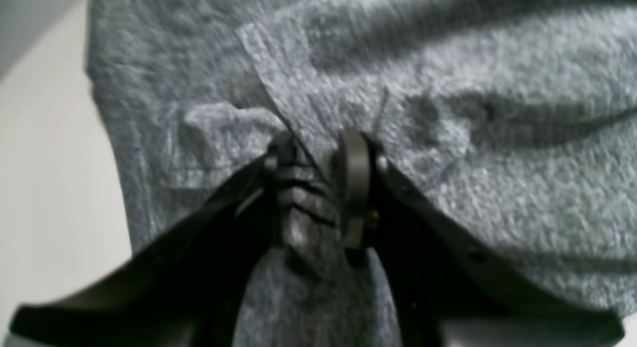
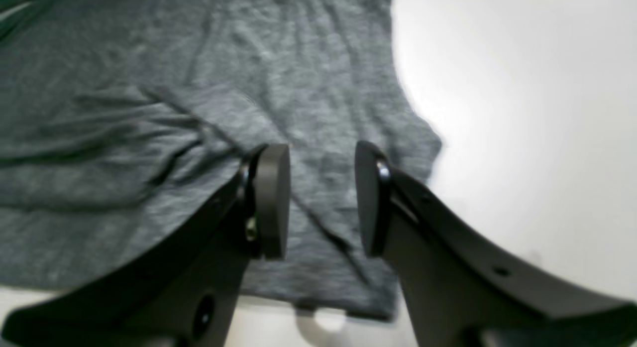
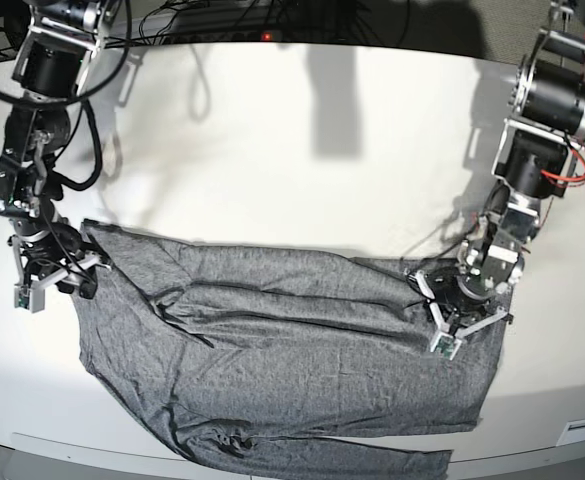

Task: Fold the T-shirt properly
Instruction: 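Grasp the shirt's shoulder edge with both grippers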

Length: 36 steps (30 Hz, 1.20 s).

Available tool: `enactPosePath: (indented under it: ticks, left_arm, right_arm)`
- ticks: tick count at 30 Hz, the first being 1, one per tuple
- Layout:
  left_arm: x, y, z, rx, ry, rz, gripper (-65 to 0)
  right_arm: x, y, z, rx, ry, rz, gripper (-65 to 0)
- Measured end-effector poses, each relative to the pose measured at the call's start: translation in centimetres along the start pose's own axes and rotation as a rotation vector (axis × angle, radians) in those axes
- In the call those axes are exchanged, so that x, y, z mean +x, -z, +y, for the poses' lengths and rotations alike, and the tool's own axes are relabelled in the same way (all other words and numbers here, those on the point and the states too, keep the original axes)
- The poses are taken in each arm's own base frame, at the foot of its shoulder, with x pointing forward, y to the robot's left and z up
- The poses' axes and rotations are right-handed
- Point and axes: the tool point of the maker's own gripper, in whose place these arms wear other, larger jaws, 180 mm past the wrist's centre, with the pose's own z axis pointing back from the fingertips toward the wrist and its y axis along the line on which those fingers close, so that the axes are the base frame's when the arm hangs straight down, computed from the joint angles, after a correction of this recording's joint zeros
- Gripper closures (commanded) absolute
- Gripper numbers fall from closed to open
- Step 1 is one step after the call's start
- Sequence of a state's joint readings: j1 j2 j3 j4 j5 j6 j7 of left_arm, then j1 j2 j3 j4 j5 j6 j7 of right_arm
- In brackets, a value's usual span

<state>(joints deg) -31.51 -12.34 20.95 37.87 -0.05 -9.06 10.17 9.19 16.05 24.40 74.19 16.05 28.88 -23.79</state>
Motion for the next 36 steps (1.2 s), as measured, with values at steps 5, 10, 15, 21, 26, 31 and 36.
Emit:
enactPosePath:
  ticks: [5, 10, 15, 21, 26, 31, 36]
  left_arm:
    - [-0.4, -0.4, -0.3, 0.009, -0.023, -0.087, -15.7]
    - [-0.4, -0.6, -0.3, 0.006, -0.031, -0.107, -15.7]
    - [0.1, -0.8, -0.6, -0.001, -0.023, -0.109, -15.7]
    - [-0.4, -0.8, -0.7, -0.005, -0.027, -0.075, -15.7]
    - [-1.5, -1.2, 0.2, 0.006, -0.025, -0.070, -15.7]
    - [-3.8, -2.1, 1.4, 0.020, -0.007, -0.043, -15.7]
    - [-5.3, -3.4, 1.3, 0.022, 0.015, -0.051, -15.7]
  right_arm:
    - [-0.8, 0.4, 0.9, -0.004, -0.056, 0.022, -22.5]
    - [-1.4, 1.0, 2.2, 0.020, -0.109, 0.038, -22.5]
    - [-3.3, 1.8, 3.2, 0.048, -0.127, 0.077, -22.5]
    - [-6.8, 2.2, 2.6, 0.041, -0.091, 0.172, -22.5]
    - [-7.9, 1.8, 2.0, 0.023, -0.131, 0.211, -22.5]
    - [-9.1, 1.0, 1.2, 0.016, -0.141, 0.226, -22.5]
    - [-10.1, 0.2, 1.0, 0.014, -0.142, 0.233, -22.5]
